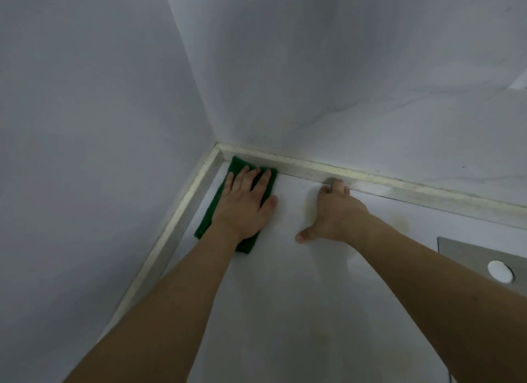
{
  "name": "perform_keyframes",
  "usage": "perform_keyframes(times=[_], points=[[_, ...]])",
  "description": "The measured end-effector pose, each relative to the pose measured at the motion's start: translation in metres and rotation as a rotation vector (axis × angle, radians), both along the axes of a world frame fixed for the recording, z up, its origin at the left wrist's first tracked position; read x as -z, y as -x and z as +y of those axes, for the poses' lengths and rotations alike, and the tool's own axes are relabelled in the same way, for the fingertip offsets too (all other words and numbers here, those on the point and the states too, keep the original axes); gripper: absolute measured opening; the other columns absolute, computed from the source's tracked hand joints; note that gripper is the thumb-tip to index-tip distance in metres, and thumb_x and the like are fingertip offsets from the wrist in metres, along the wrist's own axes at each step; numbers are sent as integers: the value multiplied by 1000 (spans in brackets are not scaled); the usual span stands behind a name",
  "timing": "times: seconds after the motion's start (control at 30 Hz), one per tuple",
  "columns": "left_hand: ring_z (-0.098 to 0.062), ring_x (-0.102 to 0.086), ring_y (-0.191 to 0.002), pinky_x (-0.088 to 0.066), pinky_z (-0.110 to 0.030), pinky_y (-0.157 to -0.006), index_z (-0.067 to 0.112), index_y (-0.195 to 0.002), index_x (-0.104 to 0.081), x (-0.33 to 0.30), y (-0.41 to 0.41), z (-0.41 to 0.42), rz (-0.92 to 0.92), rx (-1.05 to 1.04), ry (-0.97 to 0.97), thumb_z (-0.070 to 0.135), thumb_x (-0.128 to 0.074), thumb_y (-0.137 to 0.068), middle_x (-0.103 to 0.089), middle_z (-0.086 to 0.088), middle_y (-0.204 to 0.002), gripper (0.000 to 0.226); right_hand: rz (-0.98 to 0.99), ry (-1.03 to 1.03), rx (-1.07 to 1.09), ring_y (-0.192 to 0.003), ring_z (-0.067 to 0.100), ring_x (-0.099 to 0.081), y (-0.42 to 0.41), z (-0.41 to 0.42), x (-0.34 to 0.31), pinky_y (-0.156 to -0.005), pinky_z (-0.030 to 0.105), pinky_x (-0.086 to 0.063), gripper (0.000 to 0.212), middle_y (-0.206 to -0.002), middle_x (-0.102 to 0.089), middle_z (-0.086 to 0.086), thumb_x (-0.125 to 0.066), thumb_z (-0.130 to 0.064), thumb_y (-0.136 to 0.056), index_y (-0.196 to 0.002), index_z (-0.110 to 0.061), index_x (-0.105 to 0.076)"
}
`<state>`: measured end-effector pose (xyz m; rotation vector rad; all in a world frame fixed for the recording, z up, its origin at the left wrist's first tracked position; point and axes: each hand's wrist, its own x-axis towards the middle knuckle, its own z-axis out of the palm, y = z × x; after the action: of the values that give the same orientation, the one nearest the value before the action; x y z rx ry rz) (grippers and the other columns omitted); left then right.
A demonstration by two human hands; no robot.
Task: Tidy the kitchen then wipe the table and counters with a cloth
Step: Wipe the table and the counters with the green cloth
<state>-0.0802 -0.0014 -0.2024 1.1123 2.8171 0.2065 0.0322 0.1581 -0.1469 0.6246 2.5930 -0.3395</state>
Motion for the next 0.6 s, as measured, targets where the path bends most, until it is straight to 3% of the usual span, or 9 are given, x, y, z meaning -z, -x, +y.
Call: perform_keyframes(times=[0.27, 0.6], points=[[-18, 1, -148, 10, -39, -120, 26, -155, -8, 2, -1, 1, 30, 4, 6, 47, -20, -99, -11, 0, -161, 60, 3, 13, 14, -135, 32, -27, -2, 0, 2, -104, 43, -41, 123, -146, -13, 12, -79, -66, -58, -145, 1, -22], [-16, 2, -148, 10, -38, -119, 26, -155, -10, 0, -43, -37, 2, 23, -9, 53, -12, -94, -11, 0, -161, 67, -34, 15, 37, -134, 35, -24, -2, -5, -7, -106, 45, -39, 114, -142, -17, 14, -79, -63, -61, -141, 3, -32]])
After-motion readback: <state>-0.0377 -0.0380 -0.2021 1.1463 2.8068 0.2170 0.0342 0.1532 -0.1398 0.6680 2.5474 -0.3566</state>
